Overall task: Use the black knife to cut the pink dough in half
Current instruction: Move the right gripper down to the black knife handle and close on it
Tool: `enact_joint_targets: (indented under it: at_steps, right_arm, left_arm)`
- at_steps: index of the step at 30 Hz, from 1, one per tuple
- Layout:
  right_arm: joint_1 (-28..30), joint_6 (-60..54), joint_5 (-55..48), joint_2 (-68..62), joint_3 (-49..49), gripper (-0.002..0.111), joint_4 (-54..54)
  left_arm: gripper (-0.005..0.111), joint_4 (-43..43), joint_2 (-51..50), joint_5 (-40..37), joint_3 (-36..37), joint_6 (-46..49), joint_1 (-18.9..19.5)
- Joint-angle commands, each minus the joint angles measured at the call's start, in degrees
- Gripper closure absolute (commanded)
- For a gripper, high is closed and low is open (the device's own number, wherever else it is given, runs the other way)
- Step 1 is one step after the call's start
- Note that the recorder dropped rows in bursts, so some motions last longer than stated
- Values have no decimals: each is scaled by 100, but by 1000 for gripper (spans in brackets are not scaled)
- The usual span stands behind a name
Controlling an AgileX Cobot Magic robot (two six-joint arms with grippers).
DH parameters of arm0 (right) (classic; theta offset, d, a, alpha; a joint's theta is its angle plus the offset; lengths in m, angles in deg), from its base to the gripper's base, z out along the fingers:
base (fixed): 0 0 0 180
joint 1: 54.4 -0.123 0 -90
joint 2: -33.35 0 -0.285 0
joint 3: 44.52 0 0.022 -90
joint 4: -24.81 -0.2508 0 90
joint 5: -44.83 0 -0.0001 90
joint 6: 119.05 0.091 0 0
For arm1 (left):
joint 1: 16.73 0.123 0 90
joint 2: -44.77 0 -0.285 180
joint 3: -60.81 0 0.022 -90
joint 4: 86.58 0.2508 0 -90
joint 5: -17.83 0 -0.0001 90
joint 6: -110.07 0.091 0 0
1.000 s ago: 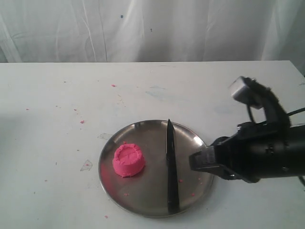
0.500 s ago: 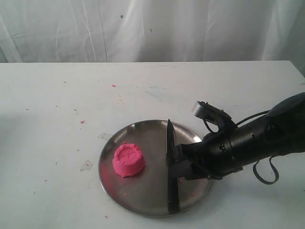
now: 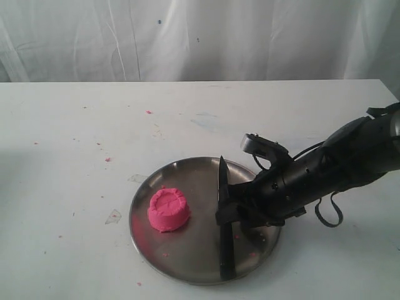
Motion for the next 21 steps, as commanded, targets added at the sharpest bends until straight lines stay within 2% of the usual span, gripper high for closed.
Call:
enact_joint_targets:
  at_steps: [1,7,12,16,21]
  right_arm:
    - [-71,-68,20,-199,148,55,87]
    - [-202,-34,156,-431,198,55,187]
    - [-202,504,324,-571,198,60,677]
    - [-202,737,482,-653,198,68,894]
    - [-202,749,589,-698,198,84,894]
  left_arm:
    - [107,-21,30,-6,29,0,-23]
    - [107,-21,30,-6,29,0,-23]
    - [107,-21,30,-6,29,0,-23]
    - [107,-21,30,-6,29,0,-23]
    - [107,-21,30,-6,29,0,-23]
